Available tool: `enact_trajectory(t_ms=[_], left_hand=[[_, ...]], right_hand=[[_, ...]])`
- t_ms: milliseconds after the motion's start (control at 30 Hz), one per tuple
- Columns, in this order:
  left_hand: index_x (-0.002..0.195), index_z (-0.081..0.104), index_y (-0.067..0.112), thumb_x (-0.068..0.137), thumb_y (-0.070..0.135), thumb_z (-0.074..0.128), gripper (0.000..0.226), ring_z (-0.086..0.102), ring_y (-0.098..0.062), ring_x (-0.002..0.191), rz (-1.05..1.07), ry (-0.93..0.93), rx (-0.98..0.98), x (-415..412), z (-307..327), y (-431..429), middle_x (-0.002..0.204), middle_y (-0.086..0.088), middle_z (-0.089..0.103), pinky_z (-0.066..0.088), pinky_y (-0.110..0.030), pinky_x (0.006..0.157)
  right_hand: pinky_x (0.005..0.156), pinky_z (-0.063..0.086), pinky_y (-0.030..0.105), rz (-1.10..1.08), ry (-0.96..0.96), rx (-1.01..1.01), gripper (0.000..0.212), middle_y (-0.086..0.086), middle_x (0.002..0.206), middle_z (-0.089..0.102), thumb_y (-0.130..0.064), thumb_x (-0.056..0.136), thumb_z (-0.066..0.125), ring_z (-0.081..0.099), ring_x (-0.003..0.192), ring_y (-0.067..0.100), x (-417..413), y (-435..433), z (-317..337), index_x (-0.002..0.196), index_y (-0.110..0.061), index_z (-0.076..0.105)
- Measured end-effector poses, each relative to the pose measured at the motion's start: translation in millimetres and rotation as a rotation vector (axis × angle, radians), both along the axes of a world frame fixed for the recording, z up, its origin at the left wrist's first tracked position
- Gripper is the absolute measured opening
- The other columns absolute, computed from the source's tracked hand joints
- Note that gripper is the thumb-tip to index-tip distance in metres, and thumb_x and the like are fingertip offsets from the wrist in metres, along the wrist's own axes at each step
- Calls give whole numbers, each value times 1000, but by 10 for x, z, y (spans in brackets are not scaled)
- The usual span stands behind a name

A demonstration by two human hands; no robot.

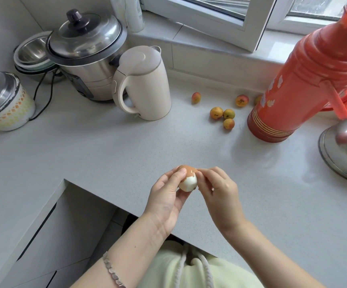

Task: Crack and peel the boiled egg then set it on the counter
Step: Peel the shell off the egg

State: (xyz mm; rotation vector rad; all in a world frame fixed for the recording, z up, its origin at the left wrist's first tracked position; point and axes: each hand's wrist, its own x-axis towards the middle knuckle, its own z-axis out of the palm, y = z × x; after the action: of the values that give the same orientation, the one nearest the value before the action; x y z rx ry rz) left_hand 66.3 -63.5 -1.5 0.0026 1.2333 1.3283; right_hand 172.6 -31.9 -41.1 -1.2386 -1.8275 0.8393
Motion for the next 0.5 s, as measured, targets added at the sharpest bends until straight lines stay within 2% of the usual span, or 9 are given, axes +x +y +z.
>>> enact_trajectory(t_ms=[100,167,233,267,333,433,500], left_hand=[[116,57,-4,86,9,57,33,68,-8,70,-7,-31,11,-12,-1,-8,85,-7,68,58,-23,74],[120,54,-4,87,10,55,36,68,-16,84,1,-87,4,-31,-12,-10,97,-13,69,58,-25,77],[123,52,0,87,9,54,37,64,-27,99,22,-159,-11,-59,-29,-10,114,-22,63,59,-30,77],[122,52,4,87,9,54,35,62,-30,99,25,-185,-17,-71,-32,-13,116,-23,61,59,-32,77],[117,54,12,87,12,54,30,63,-26,88,-3,-191,-29,-91,-40,-22,107,-18,62,56,-37,80],[110,57,16,88,12,53,22,61,-23,81,-37,-171,-39,-109,-44,-29,101,-13,63,52,-34,78],[106,59,15,88,10,52,19,63,-24,83,-43,-155,-31,-114,-40,-33,103,-16,64,54,-32,76]], right_hand=[[57,43,14,-30,50,-74,22,0,65,58,-26,83,55,54,63,12,12,19,-8,78,-11,69],[54,45,16,-68,187,-262,14,2,63,62,-18,84,58,56,57,10,4,24,51,75,-15,68],[48,41,13,-92,364,-502,19,-5,54,60,-11,87,56,51,46,5,-5,36,111,73,-17,67],[46,39,13,-94,435,-592,21,-6,50,58,-9,88,54,47,44,4,1,45,126,73,-17,67],[45,39,14,-85,560,-707,24,-6,50,59,-6,89,50,47,45,4,28,63,125,77,-16,68],[47,40,16,-59,673,-836,34,0,60,60,4,88,38,51,50,8,97,96,125,80,-11,67],[49,41,18,-11,699,-900,27,5,63,60,-2,85,41,52,52,12,122,111,143,77,-7,66]])
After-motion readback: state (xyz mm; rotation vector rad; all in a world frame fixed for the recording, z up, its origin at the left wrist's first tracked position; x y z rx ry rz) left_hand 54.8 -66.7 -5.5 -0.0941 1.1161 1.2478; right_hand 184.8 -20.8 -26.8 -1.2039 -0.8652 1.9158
